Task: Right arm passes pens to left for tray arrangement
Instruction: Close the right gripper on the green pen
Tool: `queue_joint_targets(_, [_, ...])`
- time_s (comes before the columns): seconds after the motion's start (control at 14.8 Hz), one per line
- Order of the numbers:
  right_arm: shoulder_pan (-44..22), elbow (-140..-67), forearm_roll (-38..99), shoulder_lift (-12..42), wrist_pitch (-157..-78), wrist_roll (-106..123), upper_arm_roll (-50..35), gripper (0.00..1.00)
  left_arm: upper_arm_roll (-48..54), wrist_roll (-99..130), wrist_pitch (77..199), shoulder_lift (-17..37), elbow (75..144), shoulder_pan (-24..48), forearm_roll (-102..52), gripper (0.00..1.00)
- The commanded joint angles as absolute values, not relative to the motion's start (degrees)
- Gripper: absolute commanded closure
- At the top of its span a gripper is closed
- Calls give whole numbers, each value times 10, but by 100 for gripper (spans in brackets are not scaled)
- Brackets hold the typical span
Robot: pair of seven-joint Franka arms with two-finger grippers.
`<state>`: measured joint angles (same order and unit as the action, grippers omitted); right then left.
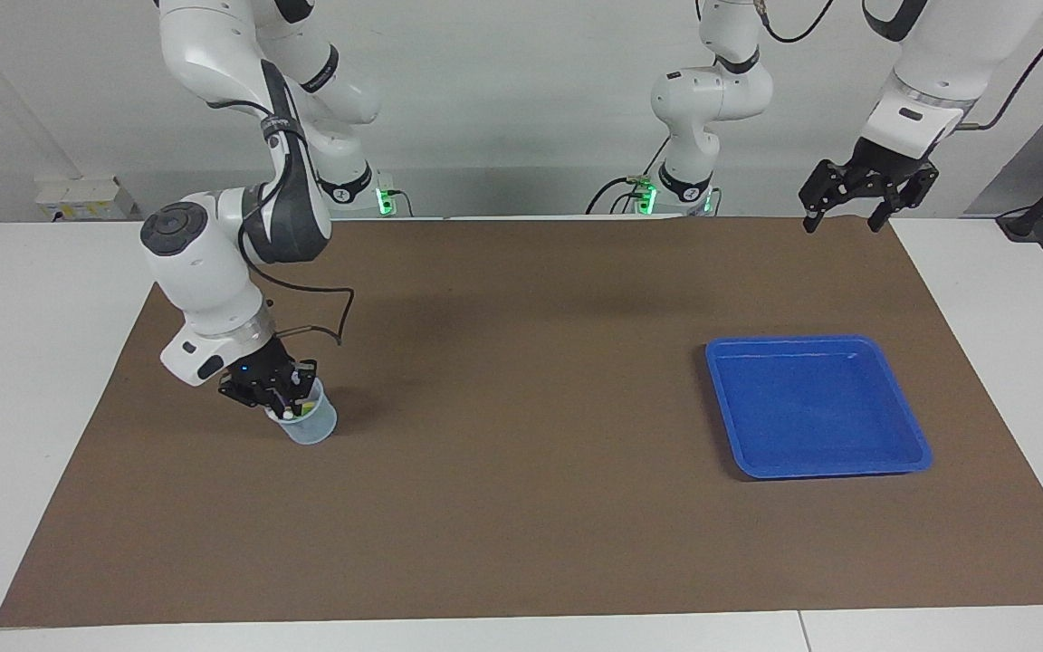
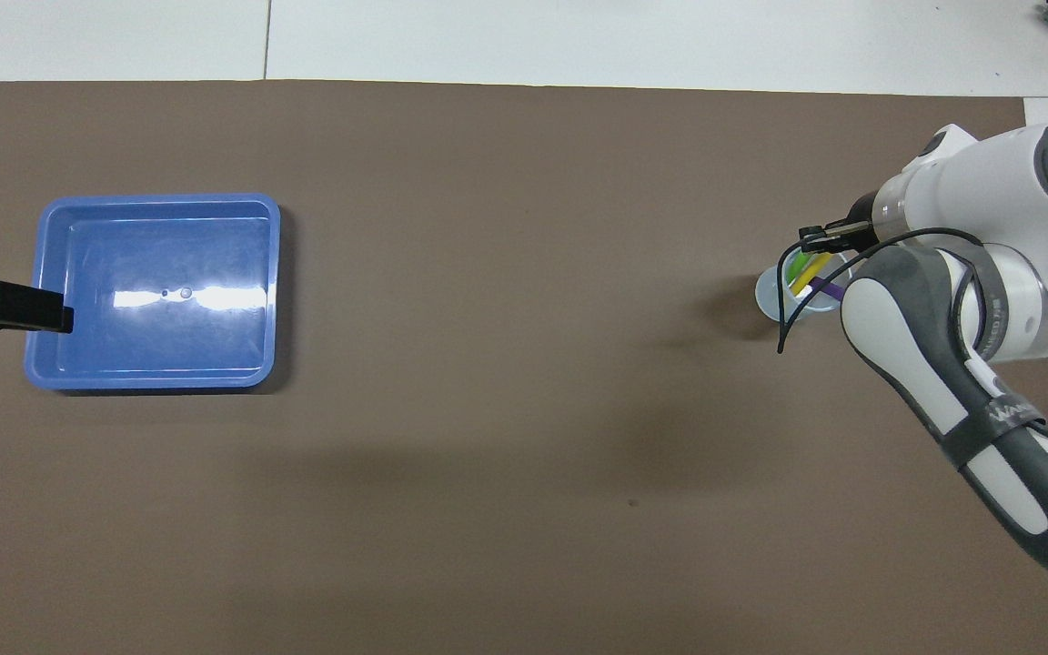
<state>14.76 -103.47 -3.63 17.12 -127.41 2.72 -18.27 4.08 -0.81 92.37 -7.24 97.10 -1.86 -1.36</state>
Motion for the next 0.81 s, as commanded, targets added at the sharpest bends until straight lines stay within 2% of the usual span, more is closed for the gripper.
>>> queue_joint_targets(0.0, [156,-1051,-43,163,-1285,16,-187,75,40,-8,915,-81,972,-16,-14,0])
queue_joint_targets(0.14, [156,-1051,-43,163,-1293,16,-187,79,40,-8,915,-81,972,-16,-14,0])
queue_joint_targets(0.41, [156,-1051,-43,163,-1293,16,-187,92,40,-8,914,-81,973,-16,-14,0])
queue_joint_targets(0.75, [157,-1047,-43,163,-1284,16,-187,99,40,-8,914,-81,973,-16,-14,0])
